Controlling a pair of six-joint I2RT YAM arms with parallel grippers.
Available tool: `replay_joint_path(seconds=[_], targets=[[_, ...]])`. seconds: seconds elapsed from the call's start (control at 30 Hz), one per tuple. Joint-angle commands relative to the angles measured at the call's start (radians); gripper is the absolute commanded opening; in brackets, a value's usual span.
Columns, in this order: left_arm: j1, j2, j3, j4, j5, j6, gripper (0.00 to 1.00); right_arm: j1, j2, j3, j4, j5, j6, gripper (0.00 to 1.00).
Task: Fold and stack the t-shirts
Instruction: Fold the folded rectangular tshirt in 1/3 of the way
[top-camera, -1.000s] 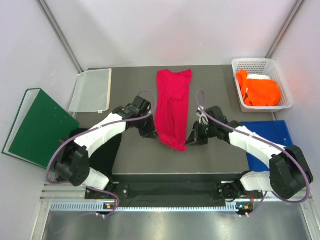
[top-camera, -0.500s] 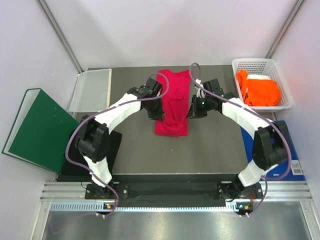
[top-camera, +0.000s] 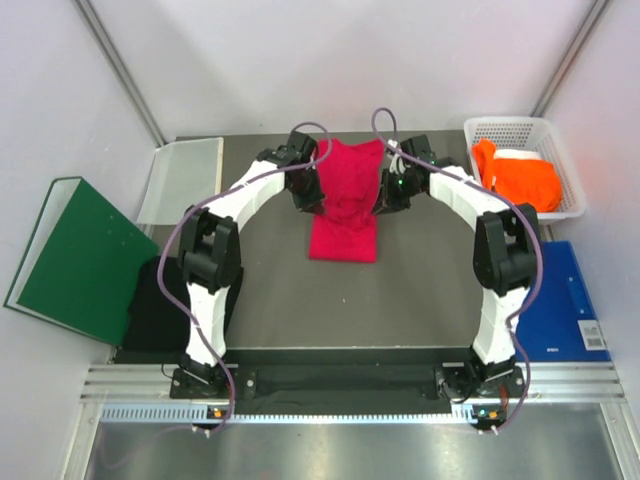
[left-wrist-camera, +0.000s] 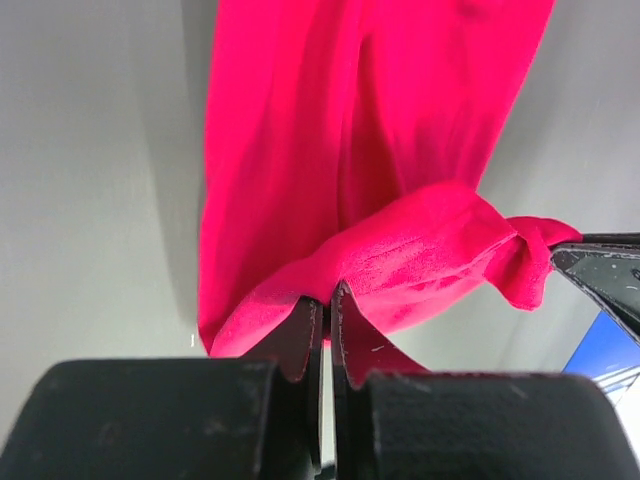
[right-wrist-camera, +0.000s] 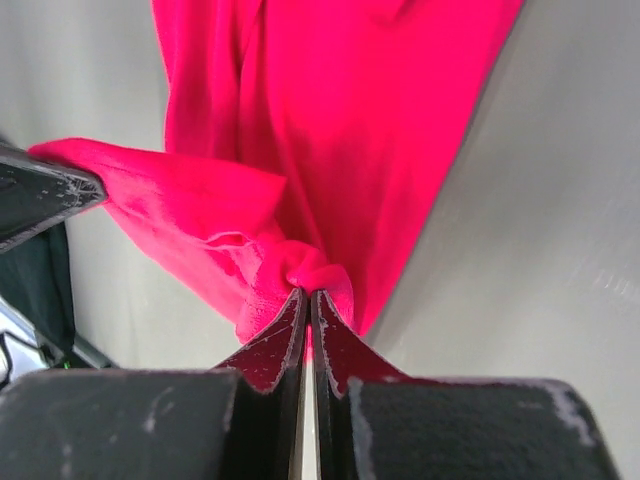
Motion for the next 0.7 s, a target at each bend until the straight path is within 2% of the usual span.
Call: replay_joint_path(seconds=[0.0, 0.03, 0.07, 0.1, 0.13, 0.17, 0.2, 0.27, 0.3, 0.33, 0.4, 0.57, 0.67], targets=[[0.025, 0.093, 0.155, -0.026, 0.062, 0.037, 0.00, -0.034, 0.103, 0.169, 0.001, -0.018, -0.017, 0.00], [0.034, 0.131, 0.176, -0.036, 0.068, 0.038, 0.00, -0.044, 0.152, 0.195, -0.003, -0.026, -0.015, 0.00], [0.040, 0.151, 0.196, -0.037, 0.079, 0.041, 0.06, -0.048, 0.178, 0.248, -0.010, -0.030, -0.012, 0.00], [0.048, 0.182, 0.238, -0.045, 0.088, 0.041, 0.30, -0.057, 0.201, 0.273, -0.010, -0.032, -0.009, 0.00], [0.062, 0.189, 0.252, -0.052, 0.093, 0.035, 0.68, -0.061, 0.235, 0.311, -0.010, -0.027, -0.006, 0.02], [0.065, 0.193, 0.262, -0.057, 0.076, 0.032, 0.93, -0.066, 0.240, 0.315, 0.008, -0.021, 0.005, 0.10], [0.070, 0.171, 0.256, -0.056, 0.061, 0.032, 0.99, -0.077, 0.229, 0.304, 0.037, 0.014, 0.012, 0.31], [0.070, 0.128, 0.221, -0.016, 0.033, 0.046, 0.99, -0.083, 0.131, 0.196, 0.153, 0.055, 0.034, 0.54], [0.071, 0.073, 0.160, 0.001, 0.016, 0.052, 0.99, -0.086, 0.044, 0.153, 0.183, 0.101, 0.038, 0.71], [0.073, 0.047, 0.125, 0.018, 0.010, 0.059, 0.99, -0.090, 0.005, 0.070, 0.204, 0.118, 0.042, 0.78], [0.073, -0.023, 0.021, 0.050, 0.007, 0.064, 0.99, -0.095, -0.083, 0.008, 0.215, 0.135, 0.046, 0.88], [0.070, -0.126, -0.246, 0.122, 0.051, 0.053, 0.99, -0.097, -0.168, -0.185, 0.175, 0.050, 0.081, 0.89], [0.067, -0.183, -0.389, 0.179, 0.077, 0.024, 0.97, -0.097, -0.176, -0.306, 0.192, -0.045, 0.150, 0.86]])
